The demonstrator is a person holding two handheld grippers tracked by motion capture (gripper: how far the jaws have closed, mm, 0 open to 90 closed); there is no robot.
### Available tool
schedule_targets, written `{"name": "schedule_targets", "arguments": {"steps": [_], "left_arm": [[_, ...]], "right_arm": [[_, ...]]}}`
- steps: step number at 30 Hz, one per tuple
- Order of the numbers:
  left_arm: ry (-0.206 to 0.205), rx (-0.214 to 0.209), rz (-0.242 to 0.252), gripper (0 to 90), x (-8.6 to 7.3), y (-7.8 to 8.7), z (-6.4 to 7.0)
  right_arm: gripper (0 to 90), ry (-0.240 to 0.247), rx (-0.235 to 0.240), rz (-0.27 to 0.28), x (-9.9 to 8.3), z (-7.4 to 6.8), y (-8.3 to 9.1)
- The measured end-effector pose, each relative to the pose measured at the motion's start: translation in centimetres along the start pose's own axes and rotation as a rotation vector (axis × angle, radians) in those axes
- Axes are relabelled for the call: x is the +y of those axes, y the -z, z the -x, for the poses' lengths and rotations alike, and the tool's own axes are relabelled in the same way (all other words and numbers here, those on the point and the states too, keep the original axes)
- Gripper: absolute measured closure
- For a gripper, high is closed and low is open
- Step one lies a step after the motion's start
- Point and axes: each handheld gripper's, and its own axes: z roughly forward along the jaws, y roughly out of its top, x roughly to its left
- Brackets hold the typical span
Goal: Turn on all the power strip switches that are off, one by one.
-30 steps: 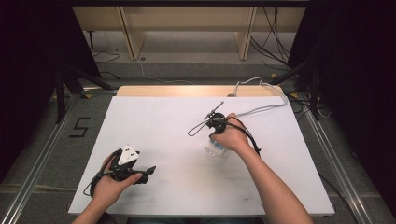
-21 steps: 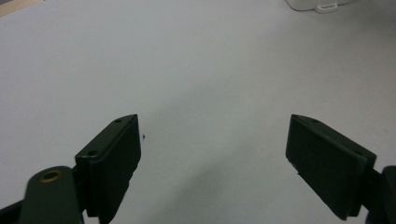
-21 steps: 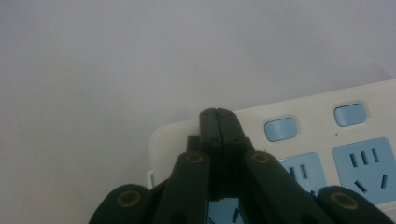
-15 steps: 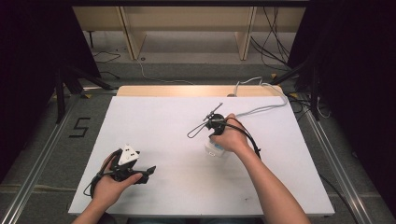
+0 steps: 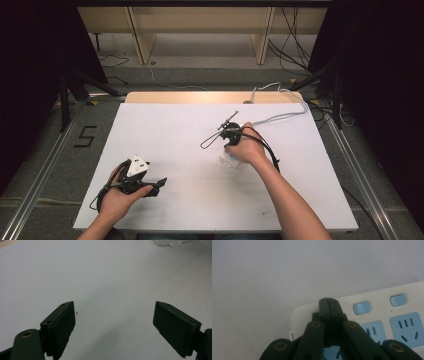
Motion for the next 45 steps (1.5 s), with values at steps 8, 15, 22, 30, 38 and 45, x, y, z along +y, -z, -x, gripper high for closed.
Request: {"name": "schedule_targets", "arguments": {"steps": [8, 15, 22, 30, 38, 45], "left_arm": [[0.005, -0.002, 0.001, 17.9, 0.0, 0.0, -0.1], [0.008, 0.001, -0.001, 17.9, -0.1, -0.1, -0.1], [0.006, 0.001, -0.001, 17.9, -0.1, -0.1, -0.1], [0.007, 0.002, 0.000, 17.9, -0.1, -0.1, -0.1], [0.007, 0.001, -0.001, 17.9, -0.1, -0.1, -0.1], [0.007, 0.004, -0.002, 17.9, -0.1, -0.1, -0.1]], "right_arm": [[90.0, -0.023, 0.003, 0.037, -0.4, 0.3, 0.0], [90.0, -0.045, 0.008, 0.091, -1.0, 0.7, 0.2], [90.0, -0.052, 0.007, 0.127, -1.5, 1.1, 1.1], [89.1, -0.061, 0.020, 0.151, -2.2, 1.3, 1.9], [83.2, -0.077, 0.034, 0.184, -3.4, 1.6, 2.6], [77.8, -0.081, 0.034, 0.210, -4.9, 1.8, 3.3]]}}
